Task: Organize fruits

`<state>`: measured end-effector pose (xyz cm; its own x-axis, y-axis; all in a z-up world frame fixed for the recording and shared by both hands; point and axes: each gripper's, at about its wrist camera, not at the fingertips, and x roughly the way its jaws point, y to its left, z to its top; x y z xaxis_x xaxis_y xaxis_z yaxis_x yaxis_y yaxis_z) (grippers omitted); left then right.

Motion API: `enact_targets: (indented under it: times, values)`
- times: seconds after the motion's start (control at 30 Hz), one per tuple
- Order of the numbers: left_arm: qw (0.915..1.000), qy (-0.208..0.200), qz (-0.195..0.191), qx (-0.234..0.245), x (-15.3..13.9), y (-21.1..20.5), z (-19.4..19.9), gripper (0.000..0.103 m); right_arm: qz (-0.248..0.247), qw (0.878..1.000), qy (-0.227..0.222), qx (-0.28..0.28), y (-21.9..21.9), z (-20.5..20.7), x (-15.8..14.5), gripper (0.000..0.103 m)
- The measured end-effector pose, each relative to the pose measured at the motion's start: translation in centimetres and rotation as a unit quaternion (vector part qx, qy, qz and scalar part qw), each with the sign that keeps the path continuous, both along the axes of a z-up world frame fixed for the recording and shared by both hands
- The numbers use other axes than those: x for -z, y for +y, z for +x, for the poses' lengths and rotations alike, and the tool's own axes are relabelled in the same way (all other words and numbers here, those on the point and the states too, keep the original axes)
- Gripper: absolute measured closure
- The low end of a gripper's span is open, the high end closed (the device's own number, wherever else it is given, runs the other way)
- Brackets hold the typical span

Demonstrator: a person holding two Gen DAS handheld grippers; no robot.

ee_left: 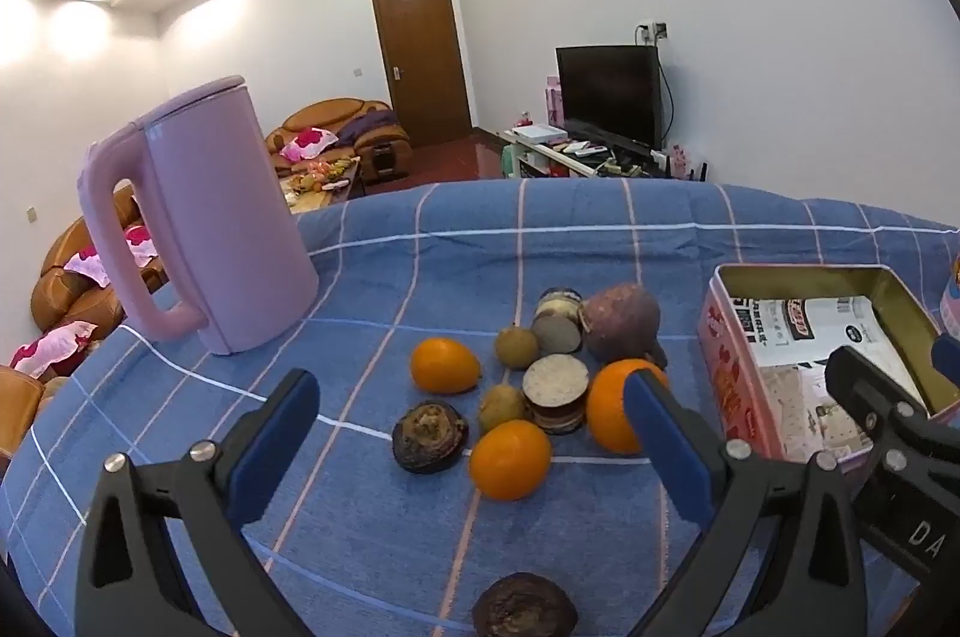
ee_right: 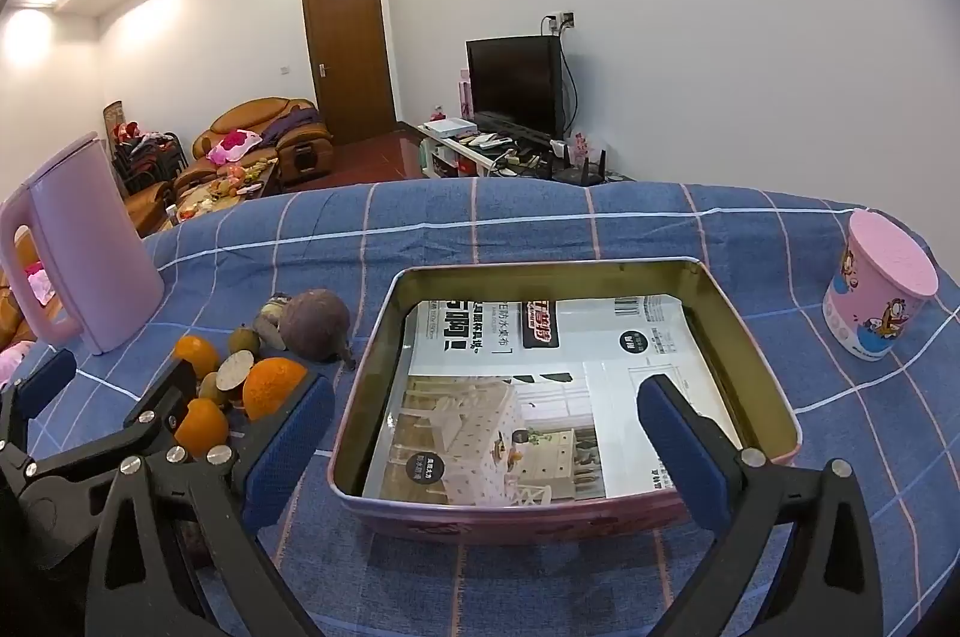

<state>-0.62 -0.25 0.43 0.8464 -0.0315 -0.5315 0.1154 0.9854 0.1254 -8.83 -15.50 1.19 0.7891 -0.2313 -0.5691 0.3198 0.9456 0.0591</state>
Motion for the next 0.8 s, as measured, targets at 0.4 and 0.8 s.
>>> enact_targets:
  times: [0.4, 0.8]
  values:
    - [0.9999, 0.010, -0.010, 0.003, 0.18, 0.23, 0.16, 0.000, 0.003, 1.000, 0.000, -0.004, 0.05, 0.11, -0.04, 0.001]
    - [0.9999, 0.010, -0.009, 0.004, 0.22, 0.28, 0.17, 0.000, 0.004, 1.000, -0.002, -0.005, -0.01, 0.09, -0.20, 0.001]
